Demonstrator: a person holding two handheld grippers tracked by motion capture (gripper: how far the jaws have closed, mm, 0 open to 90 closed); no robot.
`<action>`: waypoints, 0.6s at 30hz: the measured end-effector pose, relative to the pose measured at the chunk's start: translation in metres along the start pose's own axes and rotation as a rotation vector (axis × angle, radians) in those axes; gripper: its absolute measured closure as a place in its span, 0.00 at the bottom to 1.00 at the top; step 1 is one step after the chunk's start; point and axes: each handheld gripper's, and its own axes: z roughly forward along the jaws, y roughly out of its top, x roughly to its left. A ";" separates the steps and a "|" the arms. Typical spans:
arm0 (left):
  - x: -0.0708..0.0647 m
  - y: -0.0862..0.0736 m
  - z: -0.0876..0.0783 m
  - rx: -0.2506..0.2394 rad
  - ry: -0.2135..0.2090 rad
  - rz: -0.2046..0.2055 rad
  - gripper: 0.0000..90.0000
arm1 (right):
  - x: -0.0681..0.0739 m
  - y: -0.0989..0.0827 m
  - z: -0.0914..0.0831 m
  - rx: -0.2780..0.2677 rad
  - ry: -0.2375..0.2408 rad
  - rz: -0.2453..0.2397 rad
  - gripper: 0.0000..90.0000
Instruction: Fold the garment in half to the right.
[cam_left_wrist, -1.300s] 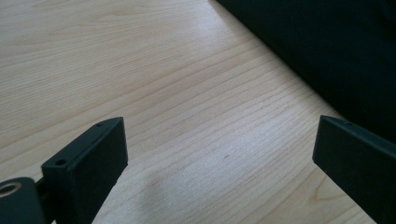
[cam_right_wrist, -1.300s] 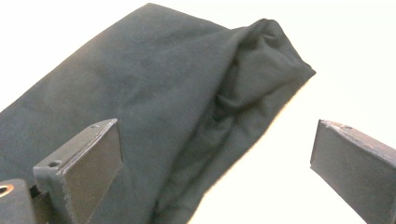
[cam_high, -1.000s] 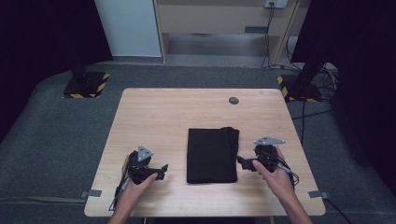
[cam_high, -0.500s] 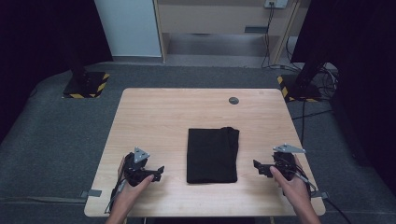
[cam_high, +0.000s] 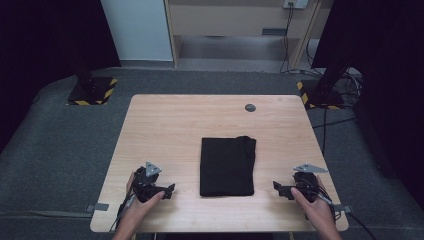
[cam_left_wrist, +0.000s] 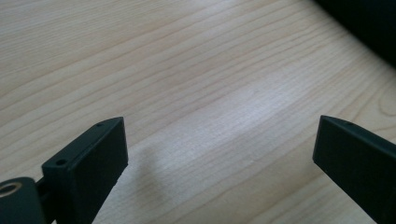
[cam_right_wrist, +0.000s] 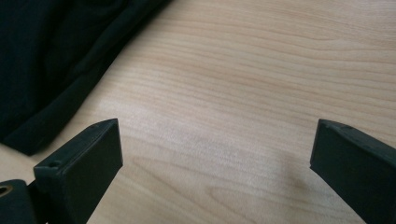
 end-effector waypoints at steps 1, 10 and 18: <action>0.001 0.000 0.001 -0.002 0.005 -0.006 0.03 | 0.000 0.000 0.001 -0.007 -0.005 0.010 0.03; 0.009 -0.004 0.011 -0.006 0.008 -0.025 0.03 | 0.008 -0.008 0.020 0.002 -0.019 -0.009 0.01; 0.006 -0.007 0.016 0.004 0.009 -0.008 0.00 | 0.010 -0.010 0.020 -0.015 -0.018 -0.023 0.01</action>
